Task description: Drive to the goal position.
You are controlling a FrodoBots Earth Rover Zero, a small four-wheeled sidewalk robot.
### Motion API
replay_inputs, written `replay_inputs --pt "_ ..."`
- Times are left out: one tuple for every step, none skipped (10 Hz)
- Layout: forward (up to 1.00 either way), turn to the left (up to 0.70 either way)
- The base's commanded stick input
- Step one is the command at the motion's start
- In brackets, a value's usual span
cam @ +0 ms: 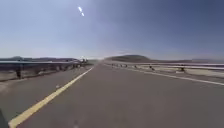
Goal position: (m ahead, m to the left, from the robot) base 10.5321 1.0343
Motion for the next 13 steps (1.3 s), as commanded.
replay_inputs --pt "0.0 0.0" --pt "0.0 0.0" --pt "0.0 0.0" --pt "0.0 0.0" --pt "0.0 0.0" --pt "0.0 0.0" --pt "0.0 0.0" --pt "0.0 0.0" --pt "0.14 0.0" --pt "0.36 0.0" --pt "0.59 0.0" --pt "0.81 0.0" --pt "1.0 0.0"
